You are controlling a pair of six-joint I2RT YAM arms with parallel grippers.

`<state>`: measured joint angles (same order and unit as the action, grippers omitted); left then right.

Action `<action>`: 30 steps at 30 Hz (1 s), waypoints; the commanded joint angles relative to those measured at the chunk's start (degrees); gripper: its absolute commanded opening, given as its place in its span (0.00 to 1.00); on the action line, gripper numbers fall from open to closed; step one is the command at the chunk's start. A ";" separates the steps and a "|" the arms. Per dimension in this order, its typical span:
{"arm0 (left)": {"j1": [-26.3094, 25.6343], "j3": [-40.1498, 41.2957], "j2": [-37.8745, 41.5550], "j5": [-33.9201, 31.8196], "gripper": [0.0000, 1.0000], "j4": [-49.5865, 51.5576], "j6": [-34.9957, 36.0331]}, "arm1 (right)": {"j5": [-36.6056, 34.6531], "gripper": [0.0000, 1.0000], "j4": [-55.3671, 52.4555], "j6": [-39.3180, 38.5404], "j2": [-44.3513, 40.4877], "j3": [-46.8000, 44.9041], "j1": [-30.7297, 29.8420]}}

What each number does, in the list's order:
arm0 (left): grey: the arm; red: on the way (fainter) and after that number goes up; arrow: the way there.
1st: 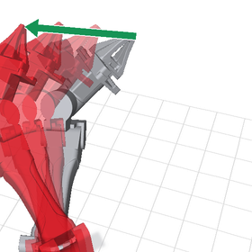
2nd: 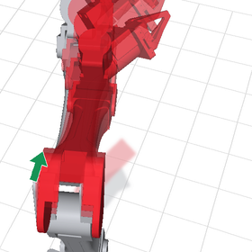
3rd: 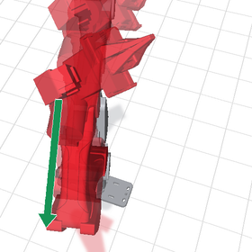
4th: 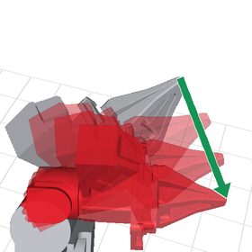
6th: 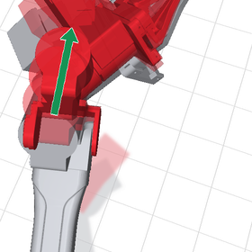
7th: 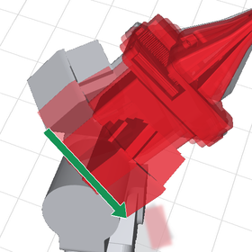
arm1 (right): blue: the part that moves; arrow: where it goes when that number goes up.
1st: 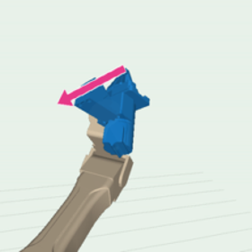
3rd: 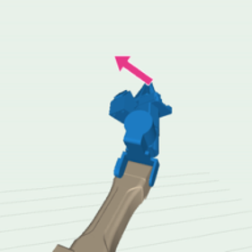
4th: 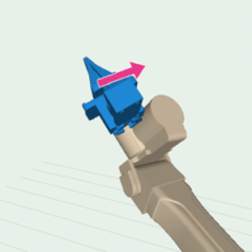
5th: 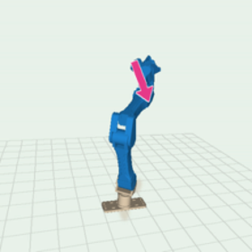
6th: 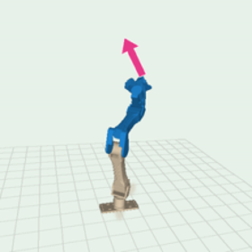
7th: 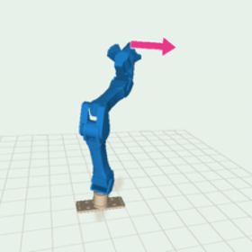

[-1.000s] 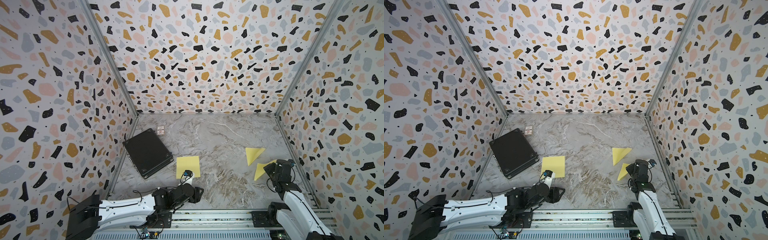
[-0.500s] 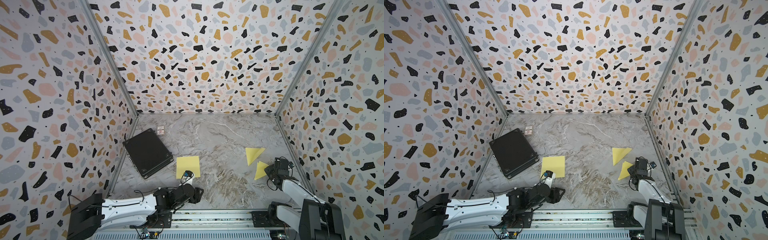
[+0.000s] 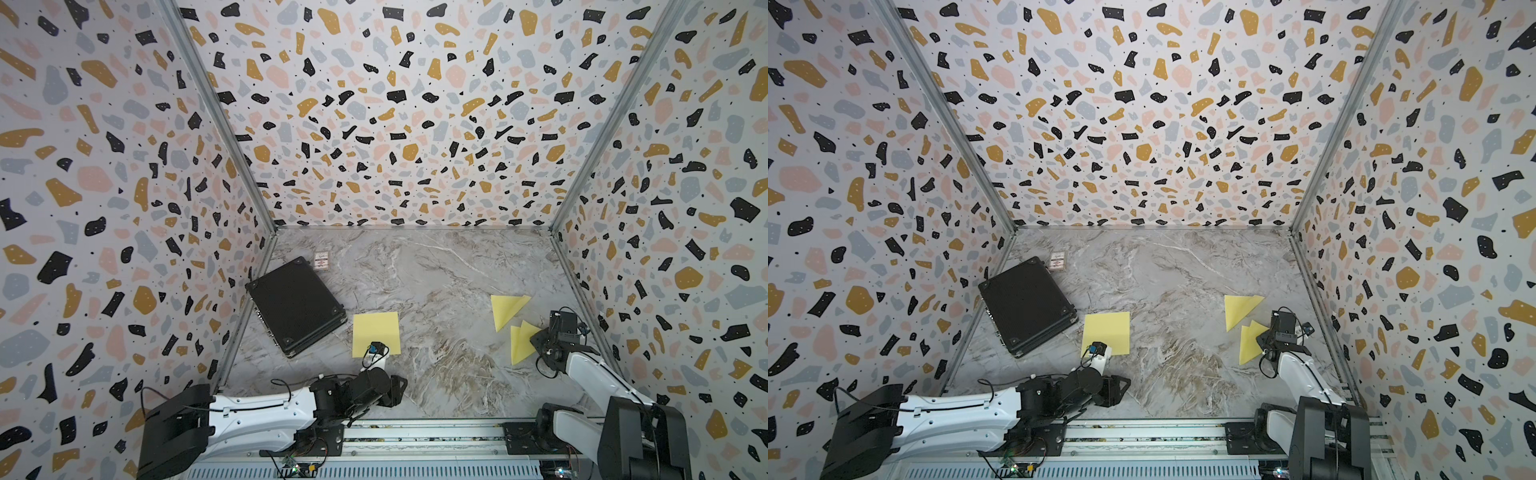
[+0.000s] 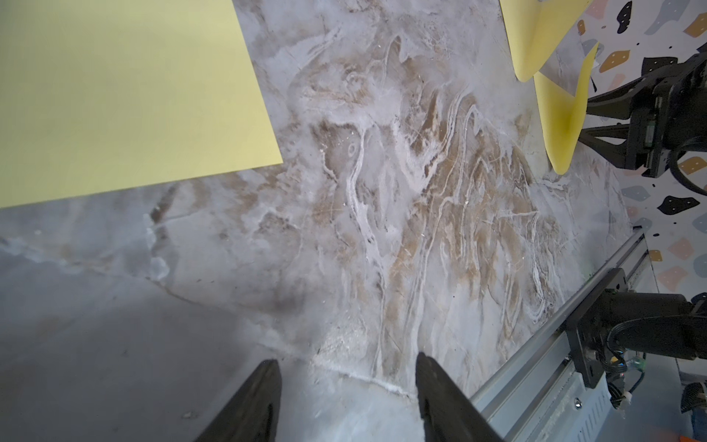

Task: Fold the square paper diagonally
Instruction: Place the paper at the center of the board, then fold the paper at the center of the board.

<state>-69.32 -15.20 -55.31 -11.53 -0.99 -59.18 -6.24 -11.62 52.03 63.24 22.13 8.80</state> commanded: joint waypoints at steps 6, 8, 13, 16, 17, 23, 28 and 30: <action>-0.05 -0.35 -0.33 -1.23 0.60 -0.70 0.29 | 10.86 0.41 -11.86 -1.50 -4.18 0.97 0.26; -0.10 -0.36 -0.37 -1.19 0.60 -0.68 0.29 | 10.90 0.41 -14.41 -1.41 -7.85 0.94 0.32; -0.07 -0.44 -0.43 -1.84 0.60 -0.25 0.47 | 11.13 0.47 -21.48 -1.91 -18.74 1.60 0.28; -0.06 -0.96 -0.41 -2.34 0.60 0.25 0.72 | 13.70 0.48 -24.76 -1.99 -23.93 1.95 0.26; -0.05 -1.21 -0.47 -2.49 0.60 0.53 0.77 | 14.65 0.48 -25.74 -1.81 -25.21 1.86 0.26; -0.05 -2.11 -0.50 -2.62 0.60 1.52 1.17 | 21.86 0.22 -27.03 1.41 -29.18 -0.66 -0.30; -0.11 -2.19 -0.84 -2.71 0.60 1.61 1.08 | 21.69 0.21 -25.50 3.70 -30.53 -2.00 -5.06; -0.08 -2.20 -1.02 -2.73 0.60 1.61 1.00 | 21.27 0.22 -24.17 4.71 -30.31 -2.39 -7.26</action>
<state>-69.32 -15.79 -55.96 -13.02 0.03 -59.09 14.48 -35.99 54.70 33.28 20.16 3.60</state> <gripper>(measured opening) 0.604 0.217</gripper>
